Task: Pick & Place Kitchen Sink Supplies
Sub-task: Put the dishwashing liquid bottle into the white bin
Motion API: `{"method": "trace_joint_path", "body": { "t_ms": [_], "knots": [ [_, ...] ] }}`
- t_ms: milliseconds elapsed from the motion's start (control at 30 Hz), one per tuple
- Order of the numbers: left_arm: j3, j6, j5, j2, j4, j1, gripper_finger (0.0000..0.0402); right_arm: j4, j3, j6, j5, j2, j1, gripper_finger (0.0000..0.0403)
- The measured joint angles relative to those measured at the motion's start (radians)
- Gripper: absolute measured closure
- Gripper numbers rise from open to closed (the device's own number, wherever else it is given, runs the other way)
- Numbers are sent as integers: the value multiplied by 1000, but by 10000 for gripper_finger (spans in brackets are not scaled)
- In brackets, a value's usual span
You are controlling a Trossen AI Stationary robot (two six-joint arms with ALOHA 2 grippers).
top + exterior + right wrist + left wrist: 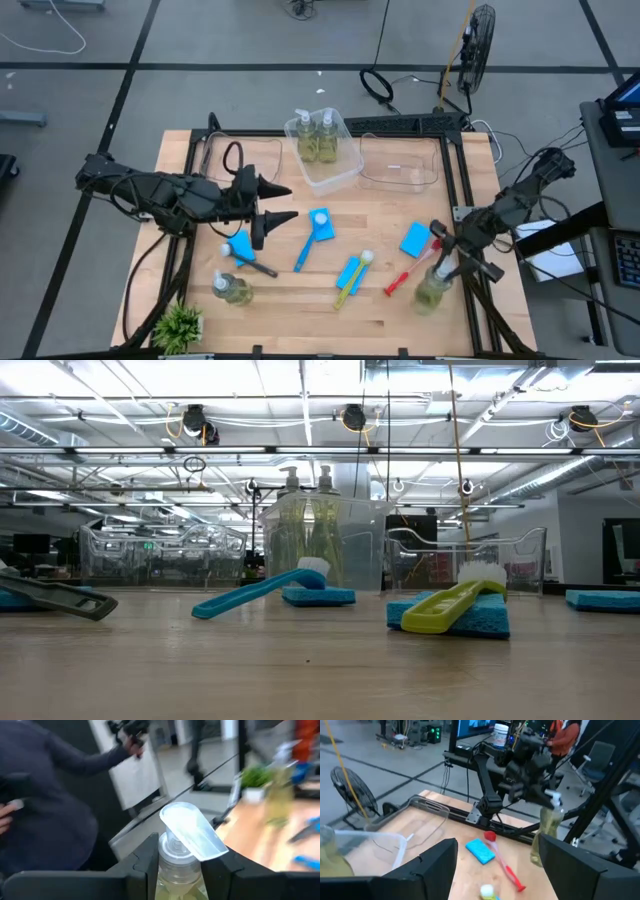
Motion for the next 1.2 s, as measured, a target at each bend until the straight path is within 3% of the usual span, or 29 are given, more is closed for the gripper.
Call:
{"method": "trace_joint_path", "body": {
  "t_ms": [167, 367, 500, 667, 933, 1100, 1200],
  "knots": [
    [0, 90, 0, 0, 7, 0, 128, 2, 109, -89, 225, 63, 0, 300],
    [0, 88, 1, 0, 39, 0, 128, 5, 230, -230, 503, 179, -1, 300],
    [0, 88, 1, 0, 48, 1, 128, 73, 269, -314, 632, 258, -14, 300],
    [0, 88, -20, 46, 77, 18, 128, 193, 276, -334, 668, 342, -78, 300],
    [0, 139, -19, 225, 236, 81, 128, 283, 276, -329, 667, 429, -183, 300],
    [0, 138, 97, 316, 389, 123, 128, 280, 276, -286, 665, 435, -233, 300],
    [0, 138, 114, 358, 411, 140, 128, 284, 276, -286, 664, 430, -257, 300]
  ]
}}
